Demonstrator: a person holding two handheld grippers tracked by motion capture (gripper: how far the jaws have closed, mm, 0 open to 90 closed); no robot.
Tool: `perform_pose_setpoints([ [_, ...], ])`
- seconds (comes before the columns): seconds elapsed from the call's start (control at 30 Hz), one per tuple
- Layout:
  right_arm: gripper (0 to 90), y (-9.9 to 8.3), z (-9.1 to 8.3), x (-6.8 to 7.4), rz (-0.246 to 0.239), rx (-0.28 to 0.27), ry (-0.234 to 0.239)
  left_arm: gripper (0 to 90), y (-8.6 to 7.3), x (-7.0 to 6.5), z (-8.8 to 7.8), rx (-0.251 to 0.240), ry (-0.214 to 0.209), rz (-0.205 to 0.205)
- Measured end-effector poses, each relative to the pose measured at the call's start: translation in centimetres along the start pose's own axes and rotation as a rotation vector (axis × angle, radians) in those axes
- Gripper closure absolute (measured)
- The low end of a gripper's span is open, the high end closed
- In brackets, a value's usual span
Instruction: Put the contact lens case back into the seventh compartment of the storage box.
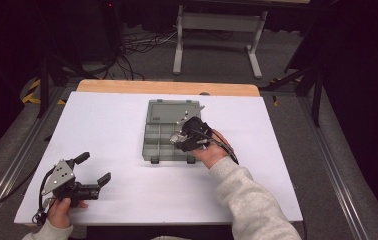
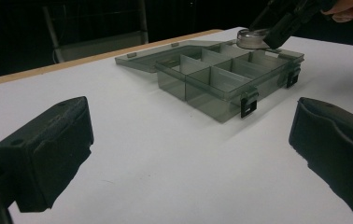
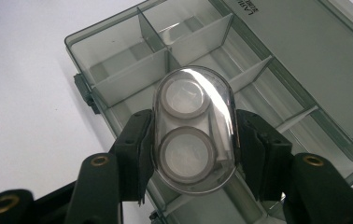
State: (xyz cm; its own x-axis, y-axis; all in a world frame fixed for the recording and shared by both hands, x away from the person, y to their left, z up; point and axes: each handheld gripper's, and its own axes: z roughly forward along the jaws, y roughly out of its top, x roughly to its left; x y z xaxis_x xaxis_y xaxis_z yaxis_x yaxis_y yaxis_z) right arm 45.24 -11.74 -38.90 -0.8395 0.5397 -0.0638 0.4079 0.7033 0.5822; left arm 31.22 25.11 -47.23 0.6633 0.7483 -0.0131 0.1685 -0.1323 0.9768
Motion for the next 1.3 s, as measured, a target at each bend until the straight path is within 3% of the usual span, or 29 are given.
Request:
perform_pose_setpoints([
  [0.83,49.2,-0.4,1.4,0.1,0.028,0.024,0.009,0.5,0.0,0.0,0.0,0.003,0.001,-0.002],
  [1.3,48.9,-0.9,1.8,0.0,0.061,0.038,0.041,0.5,0.0,0.0,0.0,0.0,0.0,0.0],
])
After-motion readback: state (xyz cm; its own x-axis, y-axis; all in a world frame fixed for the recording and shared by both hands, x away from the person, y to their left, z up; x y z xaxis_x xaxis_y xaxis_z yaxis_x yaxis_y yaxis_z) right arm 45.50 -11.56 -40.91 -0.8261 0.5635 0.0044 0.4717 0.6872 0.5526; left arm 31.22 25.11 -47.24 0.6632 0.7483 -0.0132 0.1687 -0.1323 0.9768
